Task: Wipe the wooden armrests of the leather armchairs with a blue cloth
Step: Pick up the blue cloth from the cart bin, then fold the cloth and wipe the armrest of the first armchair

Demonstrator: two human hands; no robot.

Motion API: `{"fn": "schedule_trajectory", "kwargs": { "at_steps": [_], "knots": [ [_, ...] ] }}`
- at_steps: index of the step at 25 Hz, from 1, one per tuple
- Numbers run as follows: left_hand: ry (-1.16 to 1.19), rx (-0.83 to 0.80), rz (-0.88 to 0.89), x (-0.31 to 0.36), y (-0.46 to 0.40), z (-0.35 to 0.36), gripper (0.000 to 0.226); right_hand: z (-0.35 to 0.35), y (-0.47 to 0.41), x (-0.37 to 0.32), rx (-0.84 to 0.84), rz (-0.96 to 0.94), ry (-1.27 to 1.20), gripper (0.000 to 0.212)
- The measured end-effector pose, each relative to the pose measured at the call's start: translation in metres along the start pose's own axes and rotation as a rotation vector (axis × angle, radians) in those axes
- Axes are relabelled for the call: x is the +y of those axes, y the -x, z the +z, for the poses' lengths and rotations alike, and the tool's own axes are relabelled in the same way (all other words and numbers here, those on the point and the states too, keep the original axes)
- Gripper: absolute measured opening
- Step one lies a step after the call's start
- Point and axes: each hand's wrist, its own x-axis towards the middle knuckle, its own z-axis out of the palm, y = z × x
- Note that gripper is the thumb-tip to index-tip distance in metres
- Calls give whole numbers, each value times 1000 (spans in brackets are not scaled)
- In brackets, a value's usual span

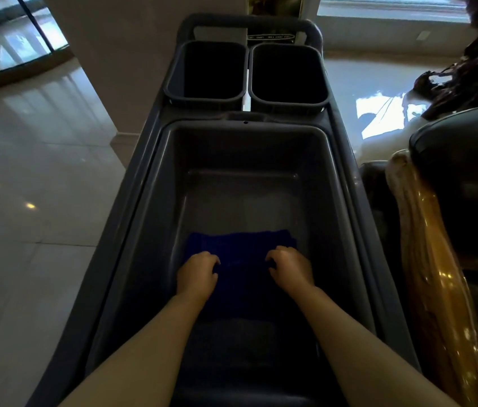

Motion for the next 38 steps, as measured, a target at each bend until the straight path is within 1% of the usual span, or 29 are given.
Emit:
{"fn": "schedule_trajectory", "kwargs": {
  "at_steps": [3, 5, 9, 12, 14, 18, 21, 26, 28, 31, 34, 38],
  "knots": [
    [130, -89, -78, 0, -3, -18, 18, -13, 0, 5, -62, 98, -252, 19],
    [234, -97, -108, 3, -4, -38, 16, -28, 1, 7, -55, 105, -345, 18],
    [266, -65, -69, 17, 7, -82, 16, -69, 10, -8, 64, 73, -370, 15],
    [301, 5, -25, 30, 17, -117, 14, -104, 24, -21, 146, 33, -364, 13],
    [327, 44, 21, 43, 30, -140, 13, -131, 40, -29, 234, 10, -360, 14],
    [312, 70, 134, 81, 62, -169, 13, -185, 79, -33, 376, -4, -357, 13],
    [302, 99, 189, 119, 85, -181, 10, -220, 111, -19, 445, -37, -346, 13],
    [297, 156, 323, 218, 132, -185, 11, -272, 184, 52, 528, -85, -350, 13],
    [296, 172, 382, 270, 152, -171, 12, -292, 221, 96, 550, -108, -329, 13],
    [285, 177, 441, 345, 181, -134, 13, -315, 272, 169, 556, -116, -286, 13],
    [278, 159, 463, 416, 205, -89, 15, -328, 318, 243, 571, -64, -241, 14],
    [254, 174, 486, 473, 215, -43, 14, -330, 351, 309, 538, -28, -260, 11]
  ]
}}
